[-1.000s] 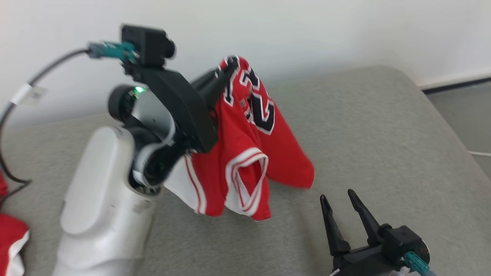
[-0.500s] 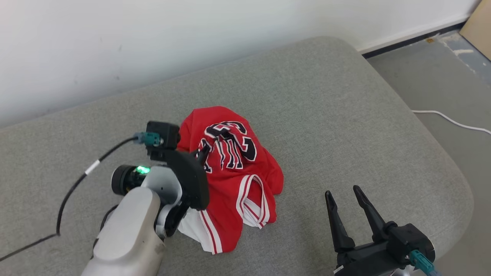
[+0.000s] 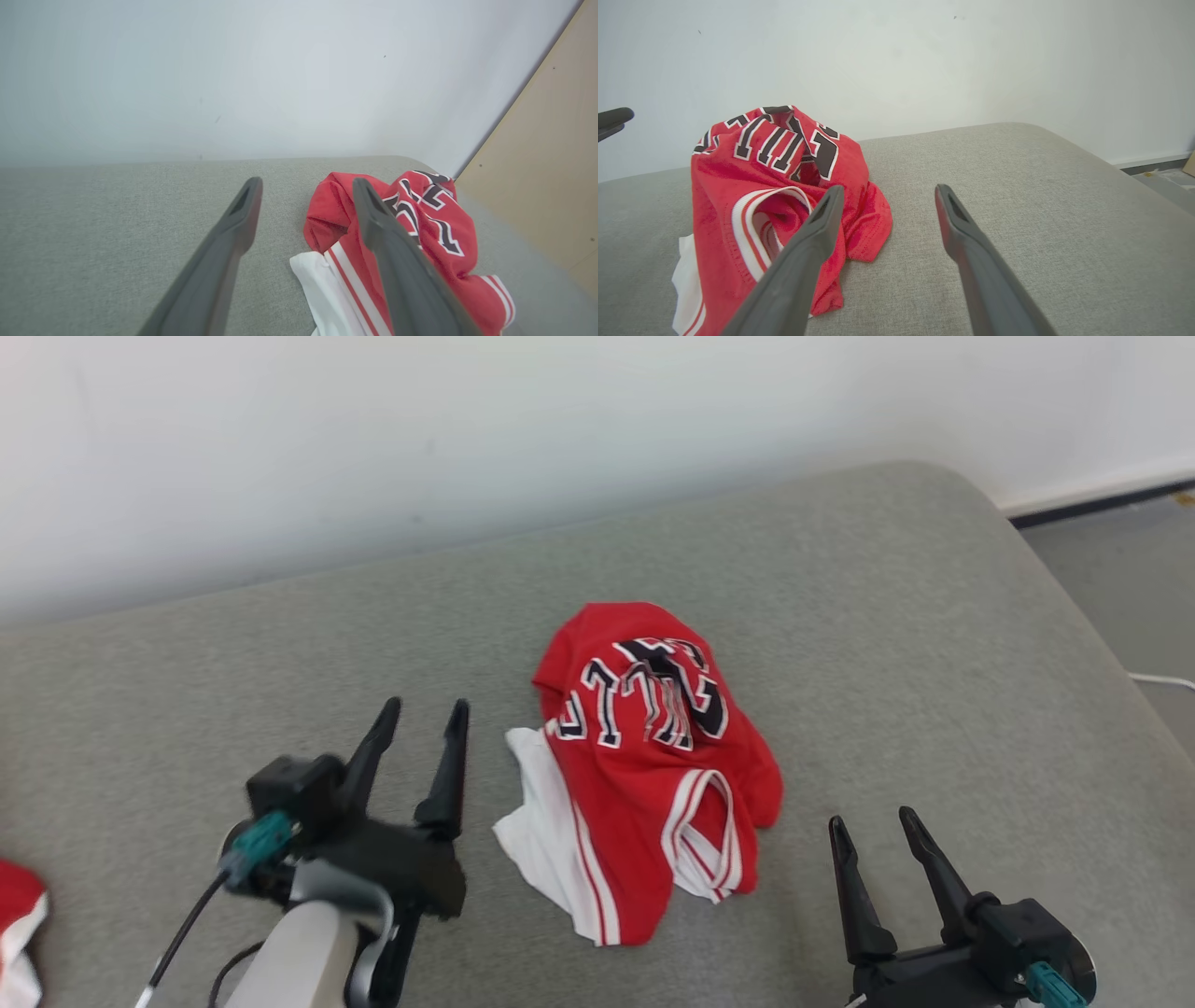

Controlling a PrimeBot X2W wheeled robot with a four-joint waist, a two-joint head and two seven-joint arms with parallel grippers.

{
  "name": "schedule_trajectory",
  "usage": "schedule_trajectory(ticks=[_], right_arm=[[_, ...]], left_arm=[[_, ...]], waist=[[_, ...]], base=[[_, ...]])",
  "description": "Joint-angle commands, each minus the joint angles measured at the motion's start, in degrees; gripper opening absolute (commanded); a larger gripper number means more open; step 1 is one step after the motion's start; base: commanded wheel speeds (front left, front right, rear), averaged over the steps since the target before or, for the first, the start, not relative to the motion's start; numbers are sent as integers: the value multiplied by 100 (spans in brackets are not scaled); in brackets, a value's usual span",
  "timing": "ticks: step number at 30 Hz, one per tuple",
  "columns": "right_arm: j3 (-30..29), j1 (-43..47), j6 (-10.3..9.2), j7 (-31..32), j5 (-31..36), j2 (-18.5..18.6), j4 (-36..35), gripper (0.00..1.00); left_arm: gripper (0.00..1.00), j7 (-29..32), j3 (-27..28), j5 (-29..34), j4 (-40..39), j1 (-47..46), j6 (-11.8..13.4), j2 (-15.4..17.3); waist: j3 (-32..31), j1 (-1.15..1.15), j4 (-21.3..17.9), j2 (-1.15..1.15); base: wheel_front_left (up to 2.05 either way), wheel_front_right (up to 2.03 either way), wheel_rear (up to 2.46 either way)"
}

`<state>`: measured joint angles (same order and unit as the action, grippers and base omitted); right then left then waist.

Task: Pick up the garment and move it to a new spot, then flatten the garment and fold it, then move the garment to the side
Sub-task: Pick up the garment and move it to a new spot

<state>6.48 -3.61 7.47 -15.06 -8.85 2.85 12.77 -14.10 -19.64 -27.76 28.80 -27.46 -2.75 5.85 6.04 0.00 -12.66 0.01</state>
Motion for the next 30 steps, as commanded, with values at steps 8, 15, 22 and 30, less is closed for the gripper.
schedule_trajectory(ticks=[8,15,22,30], right_arm=[[-277,246,5,49,139,3,-47,100],[-608,423,5,107,351,6,-111,100],[-742,634,5,148,410,5,-142,100],[-817,835,5,160,303,5,-100,100]], left_arm=[[100,-104,973,683,-1662,1749,260,120],[100,-106,1484,1166,-2252,2811,35,-10],[100,-107,1774,1471,-2296,3283,-125,-90],[100,-108,2011,1660,-2311,3528,-258,-207]], waist=[[-545,0,1071,-1],[-636,0,1404,-1],[-676,0,1517,-1],[-653,0,1434,-1]], base=[[0,0,0],[0,0,0],[0,0,0],[0,0,0]])
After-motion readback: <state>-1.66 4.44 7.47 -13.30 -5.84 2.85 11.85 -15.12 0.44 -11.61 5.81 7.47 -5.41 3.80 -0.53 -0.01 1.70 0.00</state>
